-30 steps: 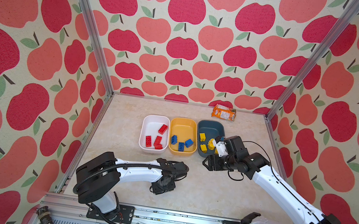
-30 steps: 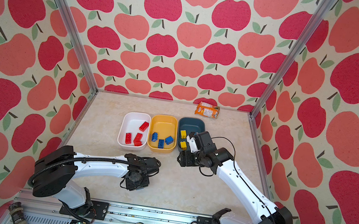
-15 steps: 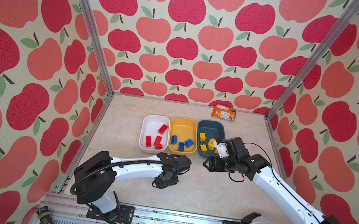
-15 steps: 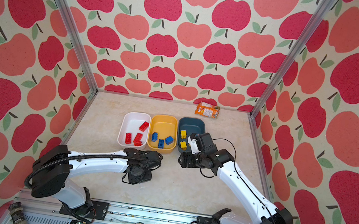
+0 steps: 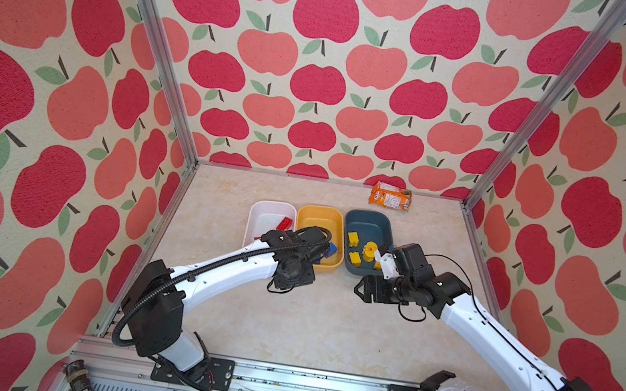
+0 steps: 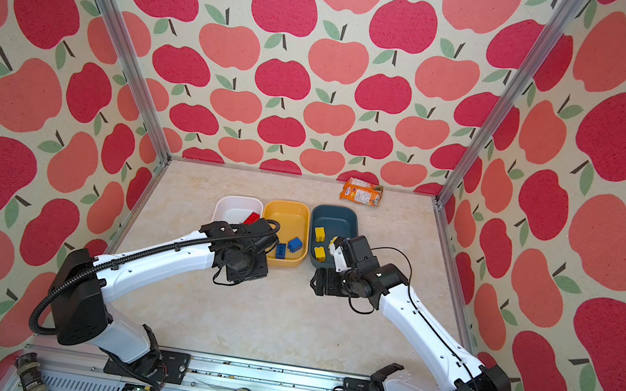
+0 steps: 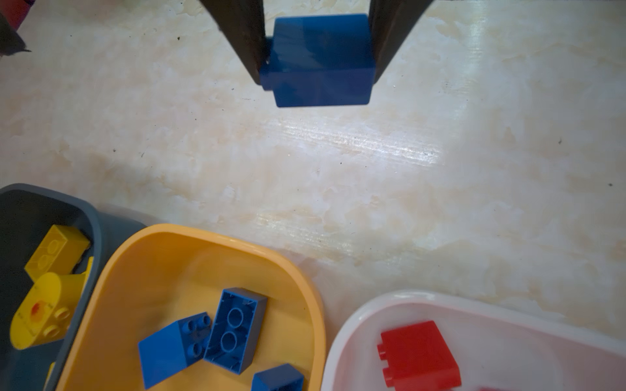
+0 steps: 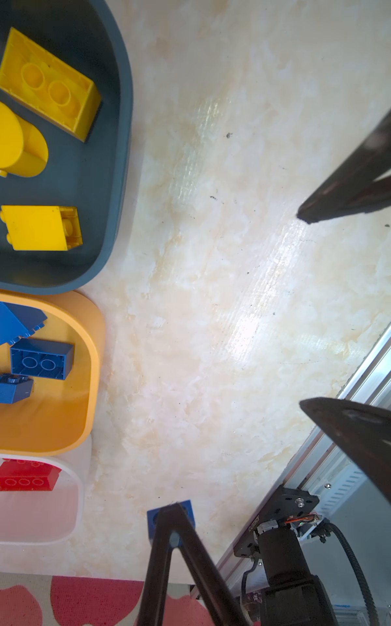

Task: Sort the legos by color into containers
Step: 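Carry the blue brick over the yellow tray and open the left gripper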

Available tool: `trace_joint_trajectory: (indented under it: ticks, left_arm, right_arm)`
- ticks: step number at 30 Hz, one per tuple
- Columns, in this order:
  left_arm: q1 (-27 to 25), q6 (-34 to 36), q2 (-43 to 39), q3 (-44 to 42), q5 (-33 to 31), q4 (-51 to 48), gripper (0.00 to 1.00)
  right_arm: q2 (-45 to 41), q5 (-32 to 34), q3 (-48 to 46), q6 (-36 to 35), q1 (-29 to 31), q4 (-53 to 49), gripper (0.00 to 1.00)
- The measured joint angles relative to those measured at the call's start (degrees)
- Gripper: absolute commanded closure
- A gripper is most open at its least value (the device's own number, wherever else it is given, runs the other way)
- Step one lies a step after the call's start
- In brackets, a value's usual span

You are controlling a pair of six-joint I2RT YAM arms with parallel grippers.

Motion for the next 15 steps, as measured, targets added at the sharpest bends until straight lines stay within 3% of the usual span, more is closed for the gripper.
trace_joint_trajectory:
  ticks: [6,15]
  left_arm:
    - [4.9,7.4,4.0,7.9,1.4,-0.6,0.61]
    - [10.4,16.8,15.7,19.9,5.6,-0.2,0.6]
  right_arm:
    - [-1.8,0.5,-2.1,2.3,0.0,0.0,0.03]
    - [-4.4,2.1,-3.7,5.5,0.0,0.4,0.01]
